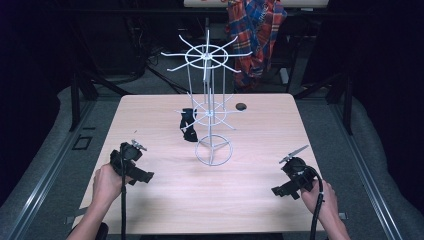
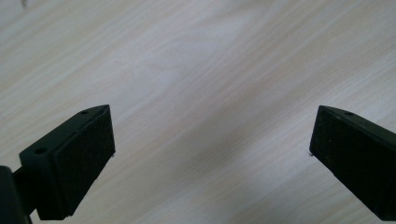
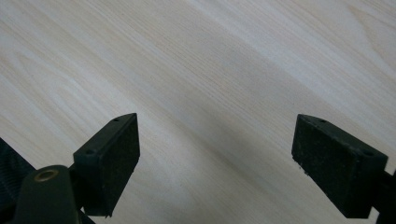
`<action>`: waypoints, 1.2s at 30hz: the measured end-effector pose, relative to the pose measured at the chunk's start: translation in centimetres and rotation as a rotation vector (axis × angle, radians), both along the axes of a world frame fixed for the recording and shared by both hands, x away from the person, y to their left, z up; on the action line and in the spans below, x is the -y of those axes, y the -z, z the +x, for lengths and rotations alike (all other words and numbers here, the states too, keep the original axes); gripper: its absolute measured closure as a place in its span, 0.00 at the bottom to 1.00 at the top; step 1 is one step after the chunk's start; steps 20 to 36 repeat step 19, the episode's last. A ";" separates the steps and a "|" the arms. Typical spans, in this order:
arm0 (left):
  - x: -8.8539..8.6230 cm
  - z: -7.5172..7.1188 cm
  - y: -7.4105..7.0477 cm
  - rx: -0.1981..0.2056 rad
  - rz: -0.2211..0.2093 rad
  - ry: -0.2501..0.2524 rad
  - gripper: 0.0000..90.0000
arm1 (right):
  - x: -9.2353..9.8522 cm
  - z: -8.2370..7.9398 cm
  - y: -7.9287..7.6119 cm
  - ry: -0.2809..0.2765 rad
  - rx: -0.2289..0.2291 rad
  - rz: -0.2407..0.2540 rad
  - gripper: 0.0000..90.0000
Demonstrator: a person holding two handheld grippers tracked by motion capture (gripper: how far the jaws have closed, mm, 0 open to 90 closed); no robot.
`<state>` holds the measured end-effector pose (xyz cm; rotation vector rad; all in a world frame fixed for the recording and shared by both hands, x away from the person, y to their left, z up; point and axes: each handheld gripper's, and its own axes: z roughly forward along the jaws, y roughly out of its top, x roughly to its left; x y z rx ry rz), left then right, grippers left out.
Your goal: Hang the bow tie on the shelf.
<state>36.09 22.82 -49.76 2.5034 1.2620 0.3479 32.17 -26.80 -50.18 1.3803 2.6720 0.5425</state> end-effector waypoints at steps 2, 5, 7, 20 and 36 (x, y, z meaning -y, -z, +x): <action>-0.3 0.2 0.6 -0.006 0.002 -0.007 0.00 | 0.0 0.1 0.0 0.000 -0.004 -0.012 0.17; -0.8 0.4 1.1 -0.020 -0.038 -0.013 0.00 | -0.2 0.2 0.1 -0.004 -0.006 0.005 0.17; -1.0 0.5 1.3 -0.024 -0.059 0.000 0.00 | -0.2 0.1 0.0 -0.013 -0.006 -0.011 0.17; -1.6 1.0 1.1 -0.010 -0.107 -0.005 0.00 | -0.3 0.1 -0.2 -0.011 -0.009 0.001 0.17; -1.6 1.0 1.1 -0.010 -0.107 -0.005 0.00 | -0.3 0.1 -0.2 -0.011 -0.009 0.001 0.17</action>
